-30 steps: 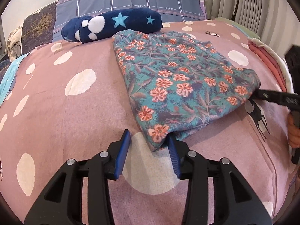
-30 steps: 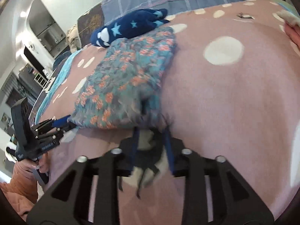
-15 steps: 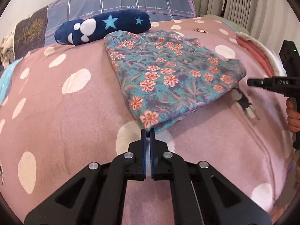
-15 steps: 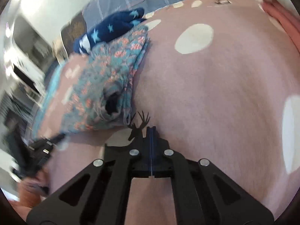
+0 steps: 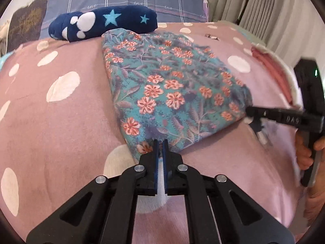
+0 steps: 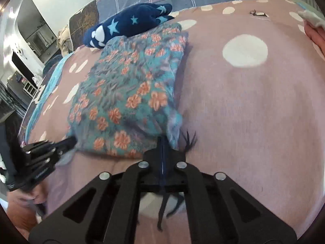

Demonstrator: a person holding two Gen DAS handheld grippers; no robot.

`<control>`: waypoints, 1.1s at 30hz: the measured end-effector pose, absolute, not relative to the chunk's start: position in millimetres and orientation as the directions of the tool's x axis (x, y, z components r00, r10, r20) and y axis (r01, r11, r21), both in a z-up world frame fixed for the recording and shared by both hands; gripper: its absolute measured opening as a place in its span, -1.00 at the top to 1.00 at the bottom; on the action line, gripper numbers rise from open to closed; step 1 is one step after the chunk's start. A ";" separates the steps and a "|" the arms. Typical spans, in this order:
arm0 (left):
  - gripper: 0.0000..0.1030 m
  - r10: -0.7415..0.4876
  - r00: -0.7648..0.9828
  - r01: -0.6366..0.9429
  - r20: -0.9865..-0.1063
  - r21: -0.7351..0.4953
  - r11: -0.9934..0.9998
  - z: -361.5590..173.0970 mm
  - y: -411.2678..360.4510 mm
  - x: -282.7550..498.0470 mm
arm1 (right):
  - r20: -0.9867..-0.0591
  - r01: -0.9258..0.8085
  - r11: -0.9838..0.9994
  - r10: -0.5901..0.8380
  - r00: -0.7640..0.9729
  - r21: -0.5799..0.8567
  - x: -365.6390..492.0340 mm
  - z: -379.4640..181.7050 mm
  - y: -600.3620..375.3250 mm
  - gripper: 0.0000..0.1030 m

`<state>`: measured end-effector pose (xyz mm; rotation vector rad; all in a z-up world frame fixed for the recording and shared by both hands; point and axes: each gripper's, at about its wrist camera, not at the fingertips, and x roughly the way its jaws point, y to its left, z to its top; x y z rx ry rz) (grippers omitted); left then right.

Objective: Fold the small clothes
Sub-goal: 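Move both open grippers to the folded shirt's edge, then grasp the teal floral shirt edge with the left gripper while the right gripper grasps beside it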

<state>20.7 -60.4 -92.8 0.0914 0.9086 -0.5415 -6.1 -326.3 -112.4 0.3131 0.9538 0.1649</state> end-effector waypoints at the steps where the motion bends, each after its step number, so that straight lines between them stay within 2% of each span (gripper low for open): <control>1: 0.80 -0.414 0.486 0.482 -0.770 -0.159 0.861 -88.8 -58.7 21.6 | -0.775 -0.006 0.942 0.279 0.567 0.334 -9.0 -110.3 -326.0 1.00; 3: 0.25 -0.402 0.524 0.465 -0.751 -0.144 0.874 -76.5 -53.0 23.1 | -0.759 -0.009 0.925 0.316 0.570 0.379 -11.5 -105.7 -330.9 0.96; 4: 0.16 -0.393 0.553 0.451 -0.735 -0.132 0.883 -71.9 -49.4 23.9 | -0.746 -0.007 0.914 0.336 0.575 0.407 -11.1 -101.8 -336.6 0.90; 5: 0.09 -0.388 0.574 0.441 -0.721 -0.127 0.889 -67.2 -46.7 24.8 | -0.715 -0.008 0.895 0.362 0.598 0.447 -10.6 -94.0 -343.5 0.71; 6: 0.08 -0.385 0.584 0.432 -0.715 -0.128 0.893 -63.8 -43.7 28.0 | -0.694 -0.009 0.889 0.364 0.621 0.459 -14.7 -87.4 -352.5 0.57; 7: 0.07 -0.376 0.584 0.419 -0.719 -0.129 0.899 -63.8 -41.3 33.0 | -0.676 -0.002 0.893 0.343 0.652 0.450 -15.0 -79.3 -358.3 0.28; 10: 0.04 -0.359 0.566 0.391 -0.742 -0.142 0.909 -69.5 -38.4 47.6 | -0.683 0.018 0.917 0.284 0.673 0.399 -2.8 -69.7 -364.4 0.20; 13: 0.01 -0.379 0.525 0.380 -0.762 -0.189 0.906 -80.4 -38.6 58.5 | -0.706 0.025 0.903 0.317 0.633 0.428 14.2 -78.7 -368.5 -0.14; 17: -0.06 -0.421 0.463 0.379 -0.780 -0.256 0.890 -93.0 -42.7 81.4 | -0.725 0.019 0.889 0.360 0.588 0.457 31.8 -91.6 -366.7 -0.45; 23: -0.09 -0.475 0.418 0.397 -0.774 -0.315 0.862 -92.4 -51.9 120.7 | -0.730 -0.028 0.892 0.388 0.563 0.452 61.1 -98.6 -357.3 -0.57; 29: -0.09 -0.539 0.383 0.397 -0.751 -0.393 0.829 -101.1 -52.3 158.9 | -0.697 -0.070 0.861 0.452 0.556 0.503 105.3 -108.1 -362.7 -0.57; 33: -0.10 -0.558 0.361 0.425 -0.748 -0.400 0.812 -103.4 -59.7 178.5 | -0.678 -0.099 0.852 0.475 0.561 0.514 131.1 -111.7 -364.3 -0.59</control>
